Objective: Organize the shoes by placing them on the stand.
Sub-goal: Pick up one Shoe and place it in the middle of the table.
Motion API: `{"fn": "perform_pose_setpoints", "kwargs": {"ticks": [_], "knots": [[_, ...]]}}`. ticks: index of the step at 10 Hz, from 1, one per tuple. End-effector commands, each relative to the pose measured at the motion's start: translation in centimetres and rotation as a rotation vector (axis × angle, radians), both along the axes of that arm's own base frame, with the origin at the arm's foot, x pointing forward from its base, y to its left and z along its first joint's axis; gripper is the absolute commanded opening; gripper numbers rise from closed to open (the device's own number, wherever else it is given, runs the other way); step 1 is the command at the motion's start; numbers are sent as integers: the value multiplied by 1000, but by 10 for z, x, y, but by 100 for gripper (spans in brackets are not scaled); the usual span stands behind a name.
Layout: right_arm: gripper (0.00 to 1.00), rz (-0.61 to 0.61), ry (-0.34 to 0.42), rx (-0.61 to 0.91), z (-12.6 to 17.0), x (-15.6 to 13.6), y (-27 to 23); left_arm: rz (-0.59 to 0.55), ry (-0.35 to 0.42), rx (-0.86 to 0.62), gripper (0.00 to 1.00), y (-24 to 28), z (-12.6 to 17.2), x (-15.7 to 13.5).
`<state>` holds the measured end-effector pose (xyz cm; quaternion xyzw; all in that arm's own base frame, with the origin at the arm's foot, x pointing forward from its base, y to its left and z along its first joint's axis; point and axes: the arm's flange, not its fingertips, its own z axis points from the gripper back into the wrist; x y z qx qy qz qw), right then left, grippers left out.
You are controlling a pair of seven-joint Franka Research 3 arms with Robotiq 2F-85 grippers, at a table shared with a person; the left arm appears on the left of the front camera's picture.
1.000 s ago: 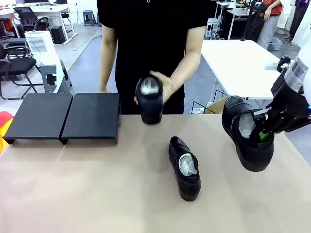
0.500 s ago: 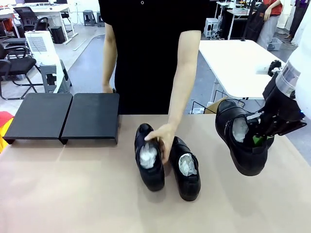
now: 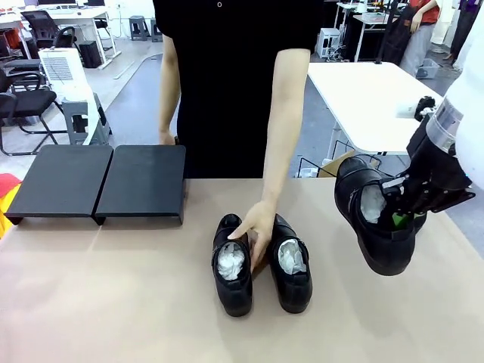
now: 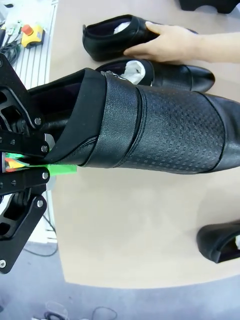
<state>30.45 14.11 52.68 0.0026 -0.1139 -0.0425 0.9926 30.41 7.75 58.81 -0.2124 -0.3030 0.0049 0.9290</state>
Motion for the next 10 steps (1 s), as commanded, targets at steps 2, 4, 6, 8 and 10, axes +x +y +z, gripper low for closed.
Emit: {"fn": "perform_pose_setpoints", "kwargs": {"ticks": [2,4,6,8,10], "knots": [[0,-11,-4,25,6,2,6,-15,-5,-6,100,1,1,0],[0,-11,0,29,6,2,6,-15,-5,-6,100,1,1,0],[0,-12,-1,36,7,1,6,-15,-5,-6,100,1,1,0],[0,-9,0,53,8,-2,5,-15,-5,-6,100,1,1,0],[0,-11,-1,60,10,-4,4,-15,-5,-6,100,1,1,0]]}}
